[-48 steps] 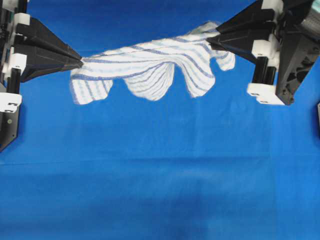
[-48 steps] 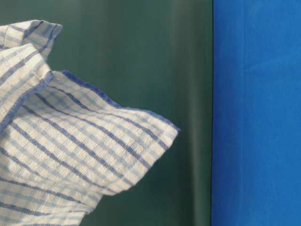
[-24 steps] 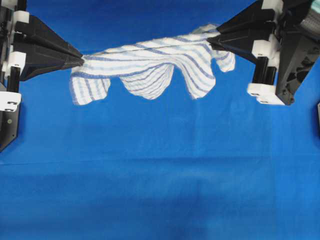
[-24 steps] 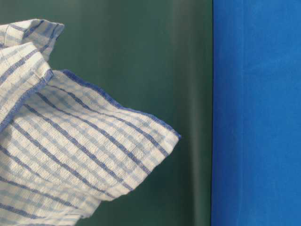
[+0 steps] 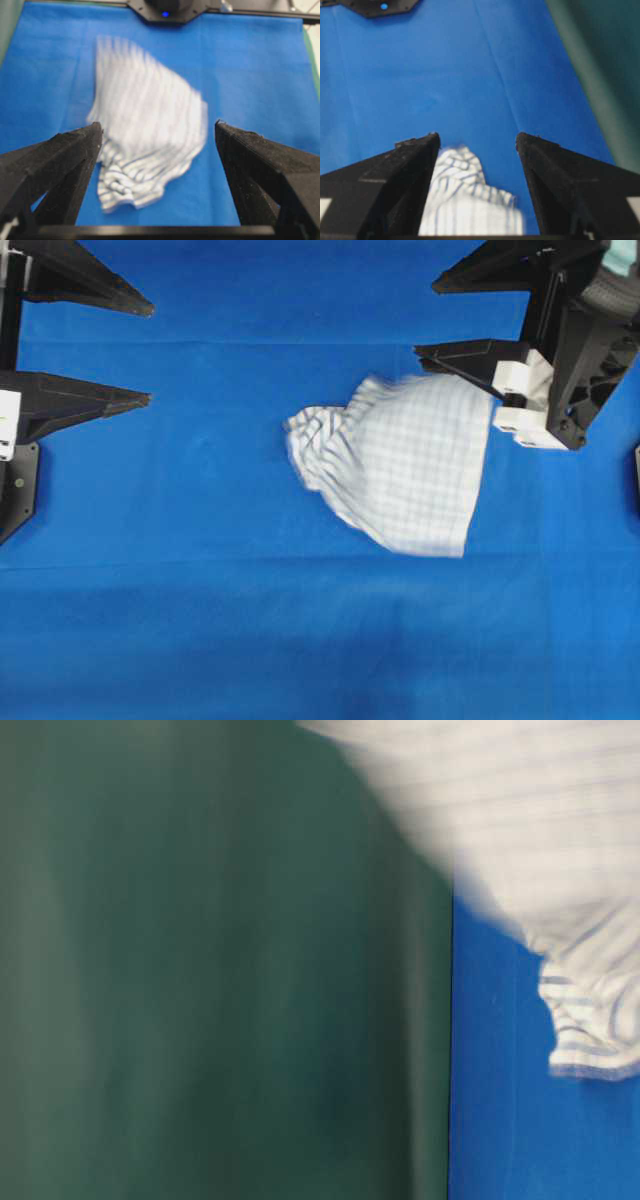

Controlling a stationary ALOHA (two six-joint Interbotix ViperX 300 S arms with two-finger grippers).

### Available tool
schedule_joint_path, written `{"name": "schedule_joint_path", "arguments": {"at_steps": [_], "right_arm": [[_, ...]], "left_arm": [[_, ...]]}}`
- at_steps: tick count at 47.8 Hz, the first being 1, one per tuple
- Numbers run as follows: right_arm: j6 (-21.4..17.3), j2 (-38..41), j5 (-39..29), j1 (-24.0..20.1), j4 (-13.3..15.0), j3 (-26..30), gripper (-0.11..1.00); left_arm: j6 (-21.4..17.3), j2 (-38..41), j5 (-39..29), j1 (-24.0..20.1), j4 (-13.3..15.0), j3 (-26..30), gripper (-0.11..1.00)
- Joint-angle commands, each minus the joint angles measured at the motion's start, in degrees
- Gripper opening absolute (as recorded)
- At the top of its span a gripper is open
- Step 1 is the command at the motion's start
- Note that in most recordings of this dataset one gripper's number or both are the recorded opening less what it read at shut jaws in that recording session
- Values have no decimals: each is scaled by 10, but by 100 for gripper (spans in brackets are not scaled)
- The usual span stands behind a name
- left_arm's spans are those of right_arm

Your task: Lift the towel with both arms.

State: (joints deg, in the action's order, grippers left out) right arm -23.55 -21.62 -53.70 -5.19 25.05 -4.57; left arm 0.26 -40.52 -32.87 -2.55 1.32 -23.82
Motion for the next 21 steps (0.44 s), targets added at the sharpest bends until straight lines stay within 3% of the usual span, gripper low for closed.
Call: {"name": "schedule_joint_path", "arguments": {"at_steps": [1, 11, 21], "right_arm": [[-1, -10, 2, -2, 4, 4, 66], [-10, -9, 5, -1, 4, -30, 65], [-26, -8, 23, -2, 2, -98, 65]], "left_arm": [[1, 4, 7, -2, 0, 7, 89], [2, 19, 33, -2, -1, -31, 89], [4, 49, 108, -2, -1, -95, 89]]}}
